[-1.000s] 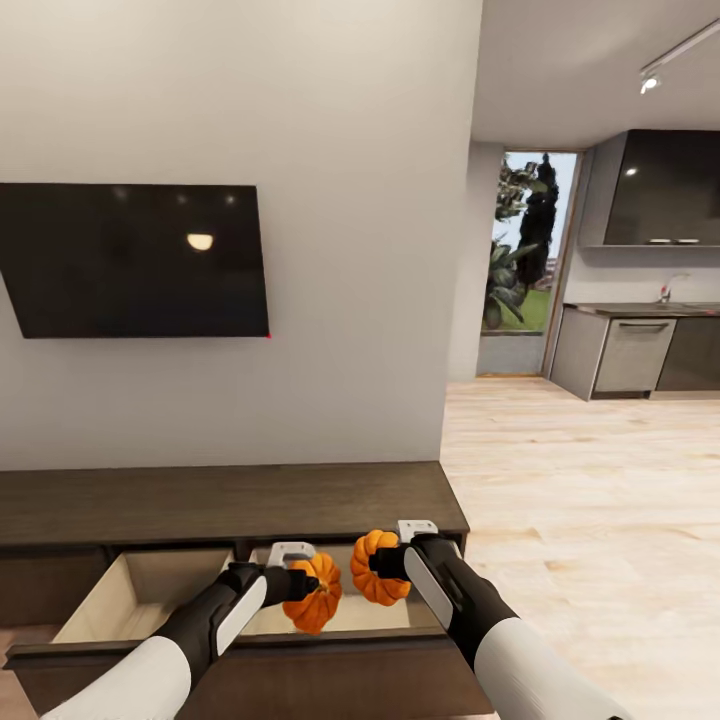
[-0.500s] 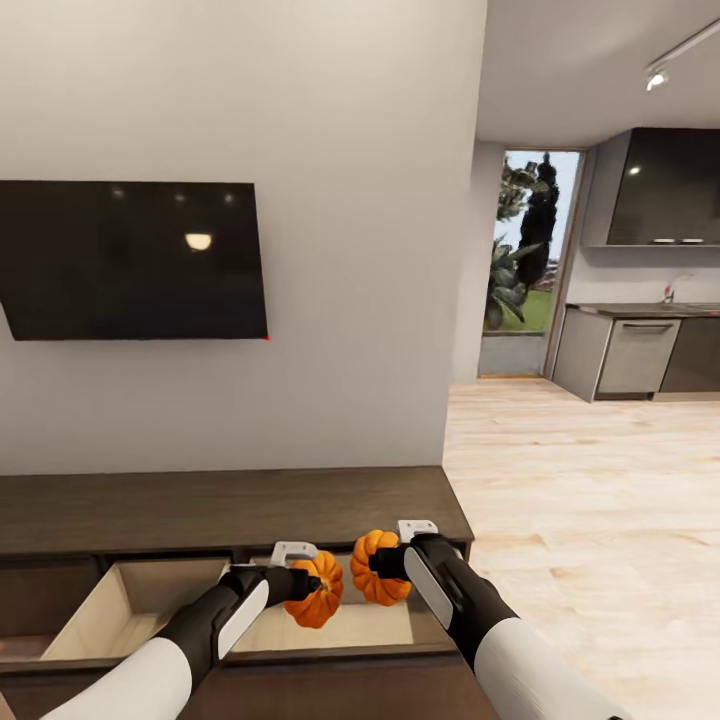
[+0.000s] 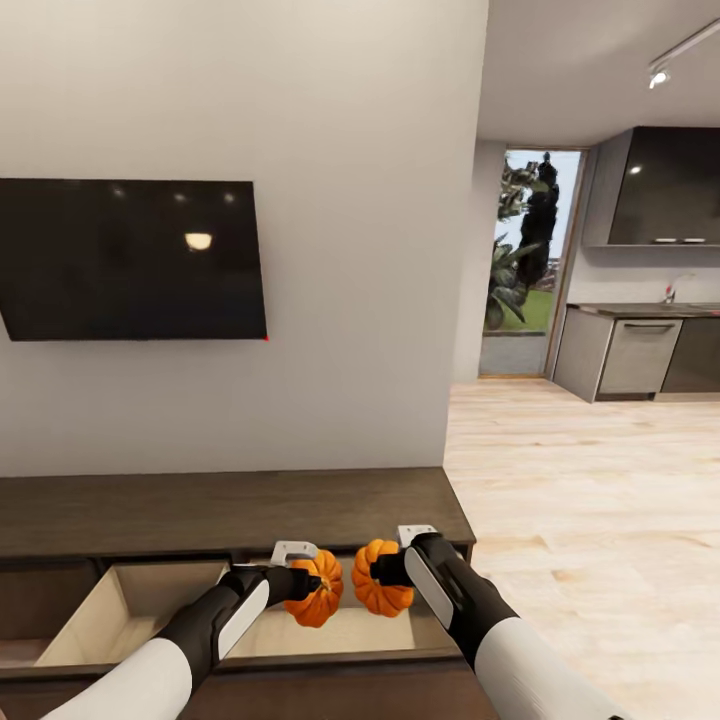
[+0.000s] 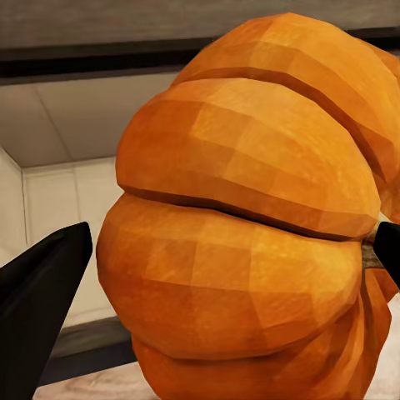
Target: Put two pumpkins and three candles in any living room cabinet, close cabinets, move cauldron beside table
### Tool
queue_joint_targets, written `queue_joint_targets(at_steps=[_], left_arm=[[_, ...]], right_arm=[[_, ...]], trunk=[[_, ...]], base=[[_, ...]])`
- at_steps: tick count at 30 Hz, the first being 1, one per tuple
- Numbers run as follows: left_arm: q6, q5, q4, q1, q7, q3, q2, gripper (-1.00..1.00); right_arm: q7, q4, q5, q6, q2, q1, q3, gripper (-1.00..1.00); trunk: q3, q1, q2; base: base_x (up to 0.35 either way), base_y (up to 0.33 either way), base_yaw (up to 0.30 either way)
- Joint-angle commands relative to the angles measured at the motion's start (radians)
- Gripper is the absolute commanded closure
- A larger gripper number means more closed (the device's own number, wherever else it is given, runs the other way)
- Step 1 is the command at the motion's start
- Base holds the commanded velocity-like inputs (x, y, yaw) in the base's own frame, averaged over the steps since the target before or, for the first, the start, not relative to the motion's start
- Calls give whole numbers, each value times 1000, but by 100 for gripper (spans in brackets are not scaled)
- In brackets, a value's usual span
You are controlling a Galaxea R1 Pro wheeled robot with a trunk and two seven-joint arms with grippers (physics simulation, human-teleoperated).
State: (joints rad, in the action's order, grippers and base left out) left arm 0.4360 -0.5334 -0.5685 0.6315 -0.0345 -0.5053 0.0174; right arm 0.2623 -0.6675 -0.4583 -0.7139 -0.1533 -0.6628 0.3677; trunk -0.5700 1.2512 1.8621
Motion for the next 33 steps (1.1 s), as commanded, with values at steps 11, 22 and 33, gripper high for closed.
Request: queue_joint_targets(at_steps=[11,22,33], left_arm=[[2,-7,2,0,-24,-6,2,100],[-37,-7,7,0,-52,-6,2,100],[-56,-7,8,0,-52,-6,3,100]], right_arm=[[16,0,-8,-5,3,-3,2,100],[18,40,-9,-3,3,-21,1,100],[18,46,-10,8,4,-23,1,100]], trunk=[[-23,27,50],[-54,65,120],[-89,107,197]], base=[[0,0,0],[0,0,0],[0,0,0]])
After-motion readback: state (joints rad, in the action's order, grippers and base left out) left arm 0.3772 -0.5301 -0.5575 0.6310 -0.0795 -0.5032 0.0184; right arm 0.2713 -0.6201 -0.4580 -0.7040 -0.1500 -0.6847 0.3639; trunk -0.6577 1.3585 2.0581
